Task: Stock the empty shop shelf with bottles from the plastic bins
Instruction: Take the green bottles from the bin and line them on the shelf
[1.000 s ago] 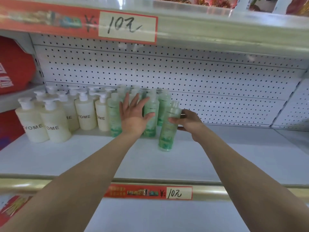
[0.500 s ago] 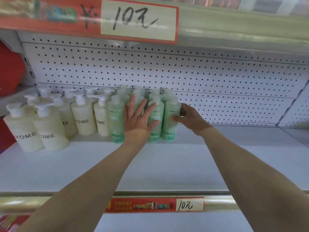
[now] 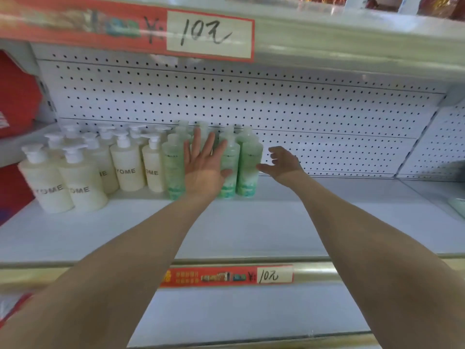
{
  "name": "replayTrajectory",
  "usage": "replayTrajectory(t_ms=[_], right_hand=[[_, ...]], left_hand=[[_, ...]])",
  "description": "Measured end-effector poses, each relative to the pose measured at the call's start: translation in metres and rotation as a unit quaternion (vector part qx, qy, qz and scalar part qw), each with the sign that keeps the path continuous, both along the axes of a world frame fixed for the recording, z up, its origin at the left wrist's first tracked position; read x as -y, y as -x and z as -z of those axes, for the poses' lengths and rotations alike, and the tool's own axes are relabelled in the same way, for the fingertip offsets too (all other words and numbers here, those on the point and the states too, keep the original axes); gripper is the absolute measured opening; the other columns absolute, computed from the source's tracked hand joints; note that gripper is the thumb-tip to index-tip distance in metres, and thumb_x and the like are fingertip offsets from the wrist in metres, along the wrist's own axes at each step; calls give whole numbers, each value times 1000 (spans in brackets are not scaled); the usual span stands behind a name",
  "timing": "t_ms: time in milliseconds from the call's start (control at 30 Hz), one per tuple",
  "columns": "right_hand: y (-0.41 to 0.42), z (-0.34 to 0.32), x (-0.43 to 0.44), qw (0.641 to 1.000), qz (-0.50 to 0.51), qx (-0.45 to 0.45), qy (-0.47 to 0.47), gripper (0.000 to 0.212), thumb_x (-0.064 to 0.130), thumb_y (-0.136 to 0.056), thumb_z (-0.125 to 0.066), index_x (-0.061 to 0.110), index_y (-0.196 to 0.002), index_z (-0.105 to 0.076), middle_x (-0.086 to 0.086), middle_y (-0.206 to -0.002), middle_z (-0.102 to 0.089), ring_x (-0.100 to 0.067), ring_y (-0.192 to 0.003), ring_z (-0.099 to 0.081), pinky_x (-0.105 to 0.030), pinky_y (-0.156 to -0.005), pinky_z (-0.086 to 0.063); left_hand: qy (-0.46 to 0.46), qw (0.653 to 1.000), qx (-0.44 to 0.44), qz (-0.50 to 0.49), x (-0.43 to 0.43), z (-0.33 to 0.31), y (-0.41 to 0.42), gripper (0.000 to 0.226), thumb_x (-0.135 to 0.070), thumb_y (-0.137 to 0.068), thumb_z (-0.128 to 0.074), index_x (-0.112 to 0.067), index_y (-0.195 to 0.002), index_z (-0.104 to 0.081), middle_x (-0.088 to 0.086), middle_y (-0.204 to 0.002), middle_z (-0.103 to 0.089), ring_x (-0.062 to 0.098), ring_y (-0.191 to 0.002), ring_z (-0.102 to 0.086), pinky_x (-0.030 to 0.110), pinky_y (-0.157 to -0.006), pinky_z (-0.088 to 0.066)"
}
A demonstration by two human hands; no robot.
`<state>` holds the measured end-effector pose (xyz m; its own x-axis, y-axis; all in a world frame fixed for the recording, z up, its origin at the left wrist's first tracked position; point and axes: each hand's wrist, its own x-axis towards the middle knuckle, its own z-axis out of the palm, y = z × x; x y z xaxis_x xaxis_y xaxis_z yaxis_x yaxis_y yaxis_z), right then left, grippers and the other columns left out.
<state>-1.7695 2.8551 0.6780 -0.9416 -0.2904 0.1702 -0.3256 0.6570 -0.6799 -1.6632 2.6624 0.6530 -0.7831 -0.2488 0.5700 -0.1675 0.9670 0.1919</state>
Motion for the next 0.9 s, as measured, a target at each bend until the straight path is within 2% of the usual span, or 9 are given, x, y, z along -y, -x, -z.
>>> replayTrajectory(t_ms=[133,267,367,500,733,900], right_hand=[[-44,-29,-27,980,-29,-121,-153,69,46,-92,-64,23,-151,-36,-5,-149,-43,-22,-138,-38,-36,-103,-41],[-101,-52,-68,963,-71,-196,-173,62,50,-99,-50,21,-152,-37,-9,-153,-41,-28,-142,-34,-45,-108,-39],[-142,-57,-109,963,-93,-192,-165,62,52,-101,-43,20,-154,-35,-9,-157,-36,-27,-146,-28,-46,-113,-33],[-189,-49,-162,964,-109,-174,-169,64,54,-101,-42,19,-154,-32,-11,-157,-34,-28,-146,-27,-47,-113,-32],[-239,-10,-223,968,-120,-117,-188,67,55,-100,-42,19,-155,-30,-10,-159,-32,-29,-146,-28,-48,-113,-33],[-254,37,-250,972,-109,-73,-197,67,54,-100,-45,16,-154,-33,-13,-157,-34,-30,-145,-29,-47,-113,-33]], left_hand=[[-32,999,18,-23,-34,-31,-34,73,-49,-90,-63,-27,-153,-33,3,-162,-27,26,-152,-11,44,-123,-10],[-93,992,40,-73,-85,-53,-81,66,-54,-96,-49,-23,-152,-33,8,-159,-32,32,-144,-27,45,-114,-30],[-127,987,37,-90,-131,-53,-122,64,-54,-98,-44,-20,-151,-34,9,-156,-34,33,-142,-30,47,-109,-35],[-127,985,37,-114,-187,-48,-173,61,-54,-98,-42,-17,-147,-40,11,-150,-42,35,-135,-37,47,-103,-39],[-149,978,88,-113,-254,-14,-228,61,-53,-100,-41,-16,-148,-39,11,-152,-41,33,-138,-34,46,-106,-36],[-167,973,126,-92,-276,32,-247,58,-50,-99,-46,-14,-144,-42,12,-147,-45,35,-135,-38,46,-108,-35]])
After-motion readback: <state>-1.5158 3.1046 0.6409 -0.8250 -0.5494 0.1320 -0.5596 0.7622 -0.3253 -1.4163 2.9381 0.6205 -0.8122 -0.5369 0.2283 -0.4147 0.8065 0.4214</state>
